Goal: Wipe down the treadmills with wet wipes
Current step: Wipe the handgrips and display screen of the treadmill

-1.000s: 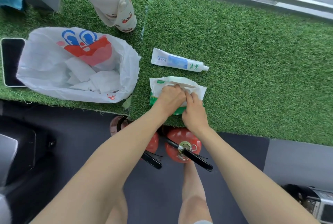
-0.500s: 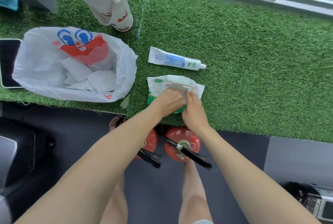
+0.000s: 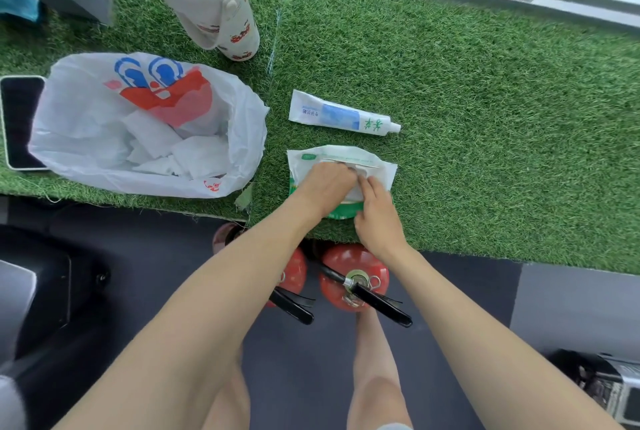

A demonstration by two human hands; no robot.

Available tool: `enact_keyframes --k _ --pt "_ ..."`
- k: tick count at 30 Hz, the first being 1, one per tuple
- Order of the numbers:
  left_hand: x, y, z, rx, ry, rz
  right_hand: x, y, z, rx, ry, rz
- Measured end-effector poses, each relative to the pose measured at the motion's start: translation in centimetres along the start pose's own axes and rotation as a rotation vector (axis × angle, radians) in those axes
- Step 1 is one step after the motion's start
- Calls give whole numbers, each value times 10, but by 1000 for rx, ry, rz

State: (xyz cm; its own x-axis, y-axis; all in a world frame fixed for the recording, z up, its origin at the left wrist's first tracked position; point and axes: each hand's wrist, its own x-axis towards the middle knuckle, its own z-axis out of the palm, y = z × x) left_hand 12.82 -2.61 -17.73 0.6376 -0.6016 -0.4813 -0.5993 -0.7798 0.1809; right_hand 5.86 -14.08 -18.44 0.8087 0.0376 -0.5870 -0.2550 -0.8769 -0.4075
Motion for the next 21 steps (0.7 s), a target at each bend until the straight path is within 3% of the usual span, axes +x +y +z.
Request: enact_keyframes --k 5,8,12,17,19,21 --pt "-4 -11 5 -478 124 -230 0 -6 1 -32 16 33" --pt "-3 -18 6 -764 144 -279 0 -9 0 -39 45 49" --pt "-5 -21 -6 -1143 75 -273 1 -14 1 -18 123 61" --pt "-16 -28 -18 -1593 -50 -389 2 -17 0 31 144 87" --pt "-20 -35 -17 -1671 -68 -423 1 -16 -2 43 129 70" --pt "-25 -41 -16 -1519 -50 -477 -1 -13 -7 71 86 53"
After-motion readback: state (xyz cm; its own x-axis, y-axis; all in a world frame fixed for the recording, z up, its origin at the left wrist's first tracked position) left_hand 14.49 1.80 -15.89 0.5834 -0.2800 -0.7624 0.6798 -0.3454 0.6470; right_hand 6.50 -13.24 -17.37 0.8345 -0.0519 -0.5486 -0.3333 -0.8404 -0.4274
